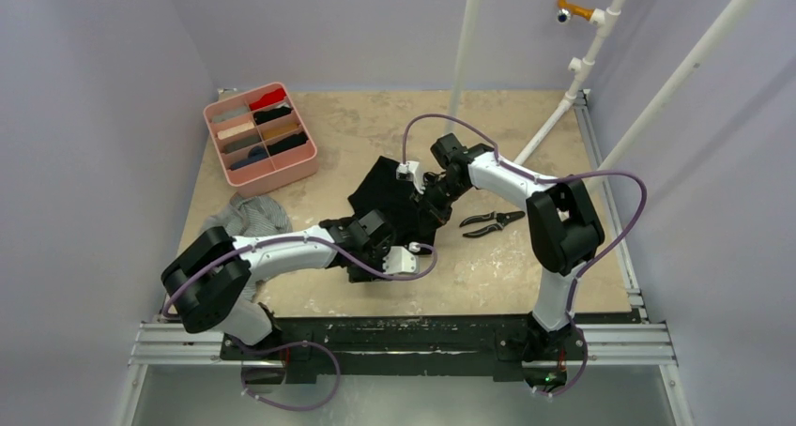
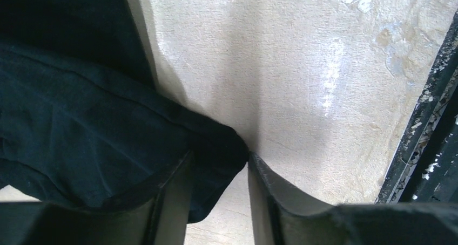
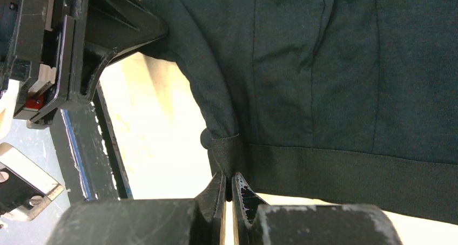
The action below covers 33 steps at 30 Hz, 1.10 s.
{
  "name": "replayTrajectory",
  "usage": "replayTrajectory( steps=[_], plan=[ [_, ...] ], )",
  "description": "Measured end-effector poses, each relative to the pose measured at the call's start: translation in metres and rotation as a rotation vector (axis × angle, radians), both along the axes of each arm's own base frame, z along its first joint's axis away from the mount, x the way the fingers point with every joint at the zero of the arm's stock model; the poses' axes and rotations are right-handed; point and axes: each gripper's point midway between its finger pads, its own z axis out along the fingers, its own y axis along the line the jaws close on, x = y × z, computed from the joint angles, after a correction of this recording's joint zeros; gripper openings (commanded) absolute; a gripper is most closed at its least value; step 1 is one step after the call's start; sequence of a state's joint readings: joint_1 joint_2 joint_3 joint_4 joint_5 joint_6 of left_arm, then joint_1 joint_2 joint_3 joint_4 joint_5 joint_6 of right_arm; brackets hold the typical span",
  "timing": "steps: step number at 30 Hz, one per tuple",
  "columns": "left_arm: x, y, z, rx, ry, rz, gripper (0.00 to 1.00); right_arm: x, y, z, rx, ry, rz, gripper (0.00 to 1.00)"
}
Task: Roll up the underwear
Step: Fold the underwear at the center of the board.
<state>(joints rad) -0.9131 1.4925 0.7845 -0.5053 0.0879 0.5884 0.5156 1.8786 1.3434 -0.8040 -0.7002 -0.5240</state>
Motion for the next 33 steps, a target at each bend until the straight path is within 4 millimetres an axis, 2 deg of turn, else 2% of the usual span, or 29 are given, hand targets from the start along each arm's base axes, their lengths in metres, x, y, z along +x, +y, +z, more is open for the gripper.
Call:
replayTrajectory(
  steps=[5,6,13,20,26,33],
  plan=[
    [-0.001,-0.001,-0.001,0.002,0.012,-0.004,0.04,-0.003,-0.001,-0.002,-0.003,0.008,0.001,0.00],
    [-0.001,-0.002,-0.002,0.001,0.014,-0.006,0.00,-0.004,-0.002,-0.003,-0.004,0.012,0.001,0.00],
    [-0.011,0.002,0.001,0.003,0.043,-0.023,0.00,-0.027,-0.017,-0.007,-0.020,0.024,0.048,0.00],
    [-0.036,0.006,0.032,-0.063,0.110,-0.057,0.00,-0.067,-0.034,0.013,0.028,0.031,0.180,0.00],
    [-0.051,0.002,0.063,-0.142,0.147,-0.089,0.00,-0.095,-0.041,0.018,0.050,0.094,0.284,0.00],
    [-0.068,0.004,0.068,-0.165,0.222,-0.104,0.00,-0.110,-0.044,0.035,0.067,0.073,0.333,0.00]
  ],
)
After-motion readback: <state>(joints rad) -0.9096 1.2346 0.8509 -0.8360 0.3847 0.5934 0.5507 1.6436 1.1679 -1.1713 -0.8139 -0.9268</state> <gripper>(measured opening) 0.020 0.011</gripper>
